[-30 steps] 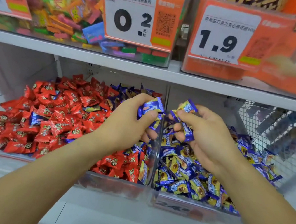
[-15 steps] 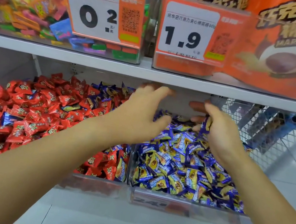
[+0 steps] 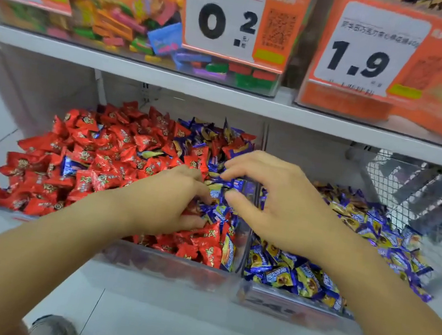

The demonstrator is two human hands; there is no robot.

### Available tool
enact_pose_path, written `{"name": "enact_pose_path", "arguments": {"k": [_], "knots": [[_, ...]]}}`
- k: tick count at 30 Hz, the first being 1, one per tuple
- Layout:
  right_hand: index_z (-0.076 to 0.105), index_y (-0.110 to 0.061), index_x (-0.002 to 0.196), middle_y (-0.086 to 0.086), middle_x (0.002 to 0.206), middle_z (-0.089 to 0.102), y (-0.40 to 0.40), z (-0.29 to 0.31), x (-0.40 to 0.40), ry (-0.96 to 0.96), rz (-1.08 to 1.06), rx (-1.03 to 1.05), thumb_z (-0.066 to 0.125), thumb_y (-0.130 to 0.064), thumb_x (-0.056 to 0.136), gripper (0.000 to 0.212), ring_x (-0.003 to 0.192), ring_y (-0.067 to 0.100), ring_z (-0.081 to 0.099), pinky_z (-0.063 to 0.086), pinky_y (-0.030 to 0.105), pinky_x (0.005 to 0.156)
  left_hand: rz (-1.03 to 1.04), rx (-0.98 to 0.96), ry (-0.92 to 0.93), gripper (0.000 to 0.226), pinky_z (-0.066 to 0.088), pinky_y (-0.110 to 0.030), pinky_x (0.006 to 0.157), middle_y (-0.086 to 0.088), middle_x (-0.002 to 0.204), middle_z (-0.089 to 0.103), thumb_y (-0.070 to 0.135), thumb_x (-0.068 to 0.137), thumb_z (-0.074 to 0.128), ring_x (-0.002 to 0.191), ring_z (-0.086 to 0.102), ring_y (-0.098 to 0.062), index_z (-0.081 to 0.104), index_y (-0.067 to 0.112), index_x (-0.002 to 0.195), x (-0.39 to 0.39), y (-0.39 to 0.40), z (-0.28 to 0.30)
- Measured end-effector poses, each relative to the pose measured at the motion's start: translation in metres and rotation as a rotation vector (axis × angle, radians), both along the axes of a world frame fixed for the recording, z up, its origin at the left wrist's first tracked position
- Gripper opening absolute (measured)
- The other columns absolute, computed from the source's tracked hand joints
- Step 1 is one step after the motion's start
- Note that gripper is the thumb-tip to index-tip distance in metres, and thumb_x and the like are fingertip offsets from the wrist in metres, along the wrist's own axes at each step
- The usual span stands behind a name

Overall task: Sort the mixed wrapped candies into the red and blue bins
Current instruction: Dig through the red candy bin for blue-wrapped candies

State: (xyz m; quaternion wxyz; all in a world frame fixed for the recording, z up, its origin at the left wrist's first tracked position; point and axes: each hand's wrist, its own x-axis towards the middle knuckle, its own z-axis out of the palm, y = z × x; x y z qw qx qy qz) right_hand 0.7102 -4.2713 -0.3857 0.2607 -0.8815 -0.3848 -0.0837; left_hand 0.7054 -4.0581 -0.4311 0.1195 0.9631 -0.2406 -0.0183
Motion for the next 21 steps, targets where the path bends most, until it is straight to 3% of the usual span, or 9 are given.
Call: {"name": "enact_pose_path", "arguments": {"k": [3,7,13,17,21], "knots": [[0.065,-0.022,0.120,-0.004,0.119,0.063,0.023,0.008,0.014,0.048,-0.023,-0.314,0.072,-0.028,0.088,0.034,0.113,0.013,0.056,0.044,0.029,0.099,0.021,-0.042,0.007,0.033,0.038,-0.020,0.085,0.006,0.104,0.051,0.046,0.085,0.070,0.097,0.045,-0.009,0.067,0.023,0.109,-0.002,0.015,0.002],[0.055,-0.027,0.136,-0.002,0.127,0.060,0.058,0.017,0.035,0.184,-0.069,-0.788,0.087,-0.040,0.070,0.075,0.117,0.020,0.054,0.048,0.034,0.093,0.034,-0.065,0.026,0.035,0.042,-0.025,0.090,0.007,0.105,0.056,0.046,0.084,0.071,0.100,0.050,-0.009,0.068,0.021,0.108,-0.004,0.024,0.003],[0.049,-0.039,0.144,-0.004,0.141,0.055,0.078,0.008,0.050,0.284,-0.061,-0.897,0.092,-0.055,0.053,0.102,0.127,0.022,0.050,0.044,0.035,0.096,0.036,-0.062,0.052,0.035,0.046,-0.031,0.092,0.005,0.110,0.060,0.040,0.086,0.072,0.102,0.054,-0.014,0.068,0.019,0.114,-0.003,0.026,0.005],[0.049,-0.034,0.141,-0.003,0.130,0.058,0.083,0.003,0.051,0.300,-0.029,-0.938,0.090,-0.057,0.056,0.097,0.116,0.021,0.053,0.044,0.032,0.085,0.056,-0.078,0.061,0.035,0.046,-0.025,0.085,0.007,0.105,0.060,0.038,0.085,0.074,0.096,0.055,-0.012,0.067,0.020,0.114,0.002,0.025,0.005],[0.063,-0.026,0.120,-0.006,0.092,0.062,0.082,0.003,0.056,0.309,-0.023,-0.891,0.091,-0.044,0.063,0.067,0.085,0.016,0.060,0.048,0.030,0.068,0.084,-0.127,0.078,0.037,0.039,-0.014,0.069,0.013,0.092,0.057,0.044,0.081,0.076,0.083,0.053,-0.006,0.066,0.021,0.108,0.003,0.024,0.006]]}}
